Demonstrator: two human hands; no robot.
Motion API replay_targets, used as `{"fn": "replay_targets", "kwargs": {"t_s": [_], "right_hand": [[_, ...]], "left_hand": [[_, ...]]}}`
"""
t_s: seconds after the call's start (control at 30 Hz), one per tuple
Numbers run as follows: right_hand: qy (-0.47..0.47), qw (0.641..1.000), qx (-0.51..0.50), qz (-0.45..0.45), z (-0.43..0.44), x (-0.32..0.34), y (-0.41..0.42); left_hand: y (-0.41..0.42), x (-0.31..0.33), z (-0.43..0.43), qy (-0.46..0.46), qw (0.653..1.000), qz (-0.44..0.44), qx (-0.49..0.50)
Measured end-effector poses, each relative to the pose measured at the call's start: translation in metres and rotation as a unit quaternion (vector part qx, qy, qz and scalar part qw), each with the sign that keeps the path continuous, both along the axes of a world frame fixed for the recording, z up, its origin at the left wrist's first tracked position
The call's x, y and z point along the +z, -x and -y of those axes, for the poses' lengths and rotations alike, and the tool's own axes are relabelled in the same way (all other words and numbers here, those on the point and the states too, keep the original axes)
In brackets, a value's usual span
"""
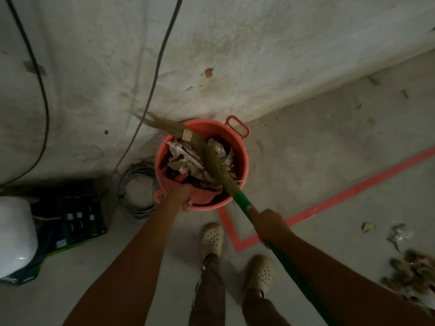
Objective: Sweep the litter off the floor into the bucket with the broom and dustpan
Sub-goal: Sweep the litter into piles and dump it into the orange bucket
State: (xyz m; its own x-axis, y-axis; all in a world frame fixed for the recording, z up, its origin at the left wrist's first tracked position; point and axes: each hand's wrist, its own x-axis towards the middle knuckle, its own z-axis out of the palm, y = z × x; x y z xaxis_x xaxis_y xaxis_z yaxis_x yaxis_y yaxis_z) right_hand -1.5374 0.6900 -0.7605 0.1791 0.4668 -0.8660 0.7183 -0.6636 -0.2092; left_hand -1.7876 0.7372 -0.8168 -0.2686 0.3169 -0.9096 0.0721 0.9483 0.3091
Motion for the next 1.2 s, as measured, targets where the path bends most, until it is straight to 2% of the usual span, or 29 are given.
{"fn": "replay_targets", "kwargs": {"t_s": [0.17, 0.3, 0.37, 0.47, 0.6, 0.67, 0.9, 1.0, 1.1, 1.2], "right_hand": [[0.018, 1.000, 0.005, 0.006, -0.031, 0.016, 0.011], [0.012, 1.000, 0.008, 0.022, -0.038, 0.063, 0.007], [0.012, 0.999, 0.024, 0.033, -0.034, 0.092, 0.004], [0.003, 0.997, 0.044, 0.057, -0.028, 0.123, 0.002], [-0.013, 0.998, 0.037, 0.059, -0.016, 0.159, 0.001], [-0.013, 0.998, 0.040, 0.050, -0.011, 0.175, 0.003], [-0.020, 0.997, 0.057, 0.058, -0.006, 0.185, 0.008], [-0.023, 0.996, 0.053, 0.072, -0.005, 0.174, 0.008], [-0.011, 0.997, 0.016, 0.078, -0.007, 0.150, 0.006], [0.005, 0.997, 0.013, 0.077, -0.013, 0.117, 0.006]], "left_hand": [[0.000, 0.024, -0.032, 0.005, 0.998, -0.003, -0.069], [0.017, 0.048, -0.031, 0.012, 0.992, -0.053, -0.118], [0.026, 0.061, -0.024, 0.006, 0.985, -0.044, -0.167], [0.029, 0.105, -0.021, 0.001, 0.982, -0.031, -0.185], [0.019, 0.196, -0.011, -0.033, 0.963, -0.059, -0.262], [0.022, 0.212, -0.005, -0.038, 0.953, -0.070, -0.293], [0.026, 0.168, -0.003, -0.040, 0.964, -0.104, -0.242], [0.006, 0.149, -0.005, -0.034, 0.970, -0.089, -0.222], [-0.002, 0.107, -0.017, -0.004, 0.946, -0.120, -0.302], [-0.008, 0.058, -0.034, -0.009, 0.934, -0.137, -0.329]]}}
